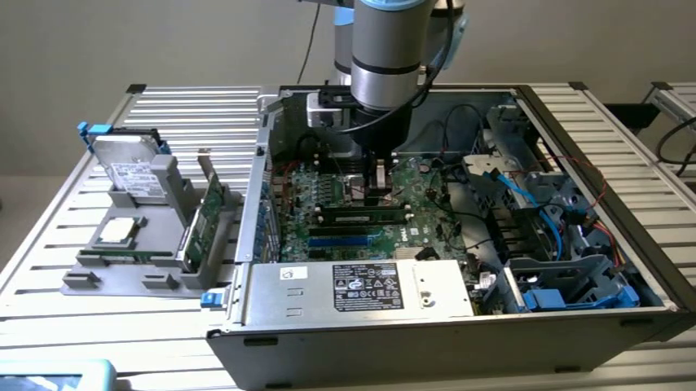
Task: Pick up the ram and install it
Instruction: 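Press down the ram until it locks into place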
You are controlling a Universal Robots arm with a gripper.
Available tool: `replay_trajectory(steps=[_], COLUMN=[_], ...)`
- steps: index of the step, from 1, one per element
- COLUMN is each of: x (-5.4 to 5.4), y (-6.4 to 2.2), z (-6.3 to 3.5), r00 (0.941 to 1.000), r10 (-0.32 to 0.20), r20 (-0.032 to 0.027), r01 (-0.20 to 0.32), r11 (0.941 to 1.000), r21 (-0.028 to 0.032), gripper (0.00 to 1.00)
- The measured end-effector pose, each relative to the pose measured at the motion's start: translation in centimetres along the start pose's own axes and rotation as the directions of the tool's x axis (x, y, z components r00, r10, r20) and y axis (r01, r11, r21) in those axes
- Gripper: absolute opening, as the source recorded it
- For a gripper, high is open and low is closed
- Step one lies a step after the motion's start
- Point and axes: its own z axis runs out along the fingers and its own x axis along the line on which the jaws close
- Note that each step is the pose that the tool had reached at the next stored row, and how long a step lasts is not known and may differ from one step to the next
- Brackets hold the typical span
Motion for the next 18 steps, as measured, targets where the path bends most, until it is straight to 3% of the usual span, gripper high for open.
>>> replay_trajectory(steps=[9, 14, 18], x=[0.0, 0.0, 0.0], y=[0.0, 0.0, 0.0], z=[0.0, 0.0, 0.0], r00=[1.0, 0.9985, 0.9933], r10=[-0.007, 0.054, 0.115], r20=[0.0001, 0.0002, 0.0001], r01=[0.007, -0.054, -0.115], r11=[1.0, 0.9985, 0.9933], r21=[0.0004, -0.0022, -0.0047], gripper=[0.11, 0.11, 0.11])
